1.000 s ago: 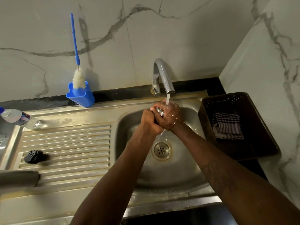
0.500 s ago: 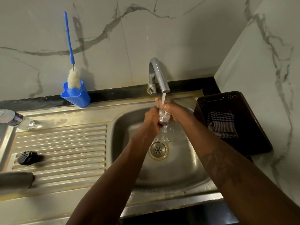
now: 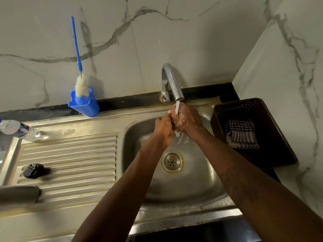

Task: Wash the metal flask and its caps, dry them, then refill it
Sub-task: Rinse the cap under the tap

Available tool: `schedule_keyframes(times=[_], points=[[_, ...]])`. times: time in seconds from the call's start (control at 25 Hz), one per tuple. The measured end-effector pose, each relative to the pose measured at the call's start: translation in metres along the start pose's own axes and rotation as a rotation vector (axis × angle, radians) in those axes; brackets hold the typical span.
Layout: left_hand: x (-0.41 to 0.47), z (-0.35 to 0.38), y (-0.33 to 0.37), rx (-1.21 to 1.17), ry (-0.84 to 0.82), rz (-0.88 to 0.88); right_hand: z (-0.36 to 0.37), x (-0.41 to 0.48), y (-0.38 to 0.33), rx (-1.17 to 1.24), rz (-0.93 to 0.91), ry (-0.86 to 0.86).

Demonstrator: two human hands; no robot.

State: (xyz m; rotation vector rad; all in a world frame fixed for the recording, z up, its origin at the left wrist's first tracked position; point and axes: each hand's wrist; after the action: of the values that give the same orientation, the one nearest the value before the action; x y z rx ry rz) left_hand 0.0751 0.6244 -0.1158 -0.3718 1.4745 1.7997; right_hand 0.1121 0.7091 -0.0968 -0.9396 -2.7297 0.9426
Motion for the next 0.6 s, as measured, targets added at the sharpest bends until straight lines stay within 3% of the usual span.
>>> schedule_keyframes(times=[0.2, 0.28, 0.44, 0.6], points=[[-0.002, 0.000, 0.007, 0.064, 0.009, 0.094, -0.013, 0.021, -0.025, 0.285, 0.585, -0.506], [-0.004, 0.003, 0.010, 0.106, 0.030, 0.076, -0.016, 0.022, -0.017, 0.494, 0.720, -0.595], [0.002, 0.007, 0.014, -0.034, 0.106, 0.055, 0.011, 0.011, -0.017, 0.799, 0.760, -0.317], [0.000, 0.014, 0.007, -0.009, 0.027, -0.025, 0.046, 0.002, -0.020, 0.776, 0.597, 0.004]])
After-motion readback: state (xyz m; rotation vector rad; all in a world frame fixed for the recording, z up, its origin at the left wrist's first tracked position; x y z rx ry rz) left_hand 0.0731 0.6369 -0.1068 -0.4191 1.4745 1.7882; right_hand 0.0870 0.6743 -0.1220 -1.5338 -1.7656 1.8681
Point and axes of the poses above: each hand's wrist, its own x-axis towards the middle knuckle, its own z-axis out of the palm, y = z × x, and after that the axes turned 2 degrees about -x, right-handed
